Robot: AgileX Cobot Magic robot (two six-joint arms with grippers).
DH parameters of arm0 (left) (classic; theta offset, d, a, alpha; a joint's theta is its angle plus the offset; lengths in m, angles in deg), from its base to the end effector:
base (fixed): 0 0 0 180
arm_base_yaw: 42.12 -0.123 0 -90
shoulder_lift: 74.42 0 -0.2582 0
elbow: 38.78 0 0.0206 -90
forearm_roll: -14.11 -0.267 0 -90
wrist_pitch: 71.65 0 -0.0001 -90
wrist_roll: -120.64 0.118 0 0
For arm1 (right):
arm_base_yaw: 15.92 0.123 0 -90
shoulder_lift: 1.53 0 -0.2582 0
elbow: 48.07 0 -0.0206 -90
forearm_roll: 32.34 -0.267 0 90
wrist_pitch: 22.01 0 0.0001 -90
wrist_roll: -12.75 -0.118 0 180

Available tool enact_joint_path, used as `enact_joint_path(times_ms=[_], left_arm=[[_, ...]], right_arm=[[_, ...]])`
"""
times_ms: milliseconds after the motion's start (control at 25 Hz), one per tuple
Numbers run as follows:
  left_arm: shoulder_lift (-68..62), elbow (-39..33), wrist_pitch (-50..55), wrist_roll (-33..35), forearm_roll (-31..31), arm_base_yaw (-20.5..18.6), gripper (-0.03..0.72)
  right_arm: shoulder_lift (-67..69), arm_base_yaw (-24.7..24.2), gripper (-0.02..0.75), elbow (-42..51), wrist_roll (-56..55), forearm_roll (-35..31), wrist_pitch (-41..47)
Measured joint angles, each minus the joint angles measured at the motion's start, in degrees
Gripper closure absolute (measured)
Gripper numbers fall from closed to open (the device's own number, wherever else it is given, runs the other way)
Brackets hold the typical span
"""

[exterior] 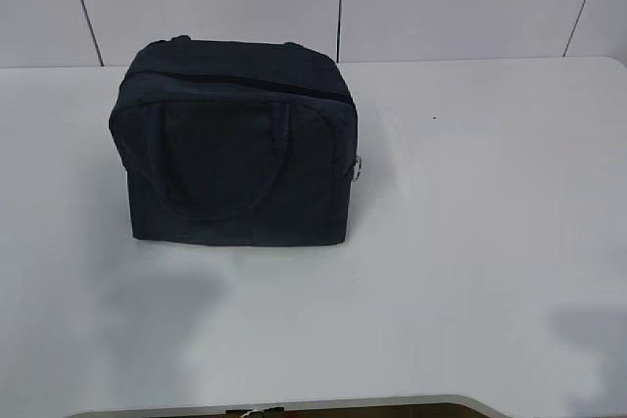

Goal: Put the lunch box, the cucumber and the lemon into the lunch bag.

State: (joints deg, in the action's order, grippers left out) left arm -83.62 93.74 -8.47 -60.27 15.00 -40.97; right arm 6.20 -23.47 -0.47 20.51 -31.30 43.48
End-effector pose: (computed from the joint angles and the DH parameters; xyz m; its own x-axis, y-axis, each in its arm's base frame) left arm 0.0591 -0.0028 0.2693 -0.4983 -0.0129 -0.8669 0.0207 0.9994 -0.0268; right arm 0.0526 -0.0089 0.2660 -0.5234 -0.0743 -0.8488 0.0716 0.9888 -0.1307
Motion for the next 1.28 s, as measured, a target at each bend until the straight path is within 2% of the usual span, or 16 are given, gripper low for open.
enact_joint_path(times_ms=[1280], left_arm=[[0.0,0.0,0.0,0.0,0.0,0.0,0.446]], right_arm=[[0.0,0.0,0.384,0.0,0.0,0.0,0.0]])
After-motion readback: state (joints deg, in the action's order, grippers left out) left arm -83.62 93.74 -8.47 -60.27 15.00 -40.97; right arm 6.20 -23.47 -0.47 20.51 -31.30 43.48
